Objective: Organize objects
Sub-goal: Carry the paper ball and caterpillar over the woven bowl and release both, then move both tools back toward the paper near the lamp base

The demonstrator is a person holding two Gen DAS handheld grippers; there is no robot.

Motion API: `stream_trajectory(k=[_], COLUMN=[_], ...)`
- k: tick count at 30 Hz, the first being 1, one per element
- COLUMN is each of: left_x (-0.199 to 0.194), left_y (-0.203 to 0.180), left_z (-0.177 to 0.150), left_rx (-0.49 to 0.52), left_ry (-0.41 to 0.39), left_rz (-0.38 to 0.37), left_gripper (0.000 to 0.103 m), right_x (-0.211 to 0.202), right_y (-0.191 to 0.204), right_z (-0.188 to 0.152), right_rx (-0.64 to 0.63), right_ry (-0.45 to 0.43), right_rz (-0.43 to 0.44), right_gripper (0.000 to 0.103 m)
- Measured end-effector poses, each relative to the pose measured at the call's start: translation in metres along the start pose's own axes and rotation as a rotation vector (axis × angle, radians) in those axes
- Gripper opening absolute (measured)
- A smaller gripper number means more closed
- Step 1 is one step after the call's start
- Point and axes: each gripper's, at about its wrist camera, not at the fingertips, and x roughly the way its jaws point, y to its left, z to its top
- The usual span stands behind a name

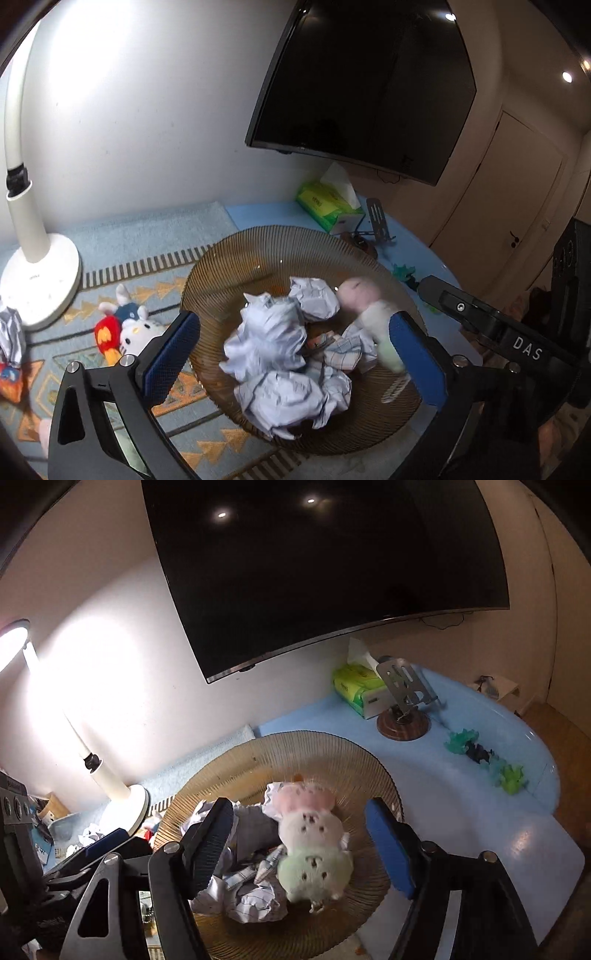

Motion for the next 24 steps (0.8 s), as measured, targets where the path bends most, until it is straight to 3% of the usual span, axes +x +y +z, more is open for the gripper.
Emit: stream_trajectory(k=[6,12,20,24], left_x=[-0.041,-0.095,-0.155,-0.175], left_y=[0.026,0.05,0.083,0.087], left_z=[-0.026,-0.057,-0.082,-0.09], left_rx=[-0.061,-0.102,-0.157,-0.163], left_ry=[-0.044,-0.09,-0.112,-0.132], left_rz=[0.079,0.304,0.409,0.427], left_gripper=[0.102,0.102,0.102,0.102], right_x=[-0.005,-0.019,-0.048,-0.056], right_y=[0.006,0.03,0.083,0.108], right_z=[-0.006,-0.02,-0.03,-0.037], right_rx=[-0.033,-0.054,-0.099,-0.122], right_ry=[-0.042,-0.027,-0.031,-0.018], right_rz=[-0.038,0.064,0.188,0.233], right_gripper=[0.087,0.087,0.087,0.088])
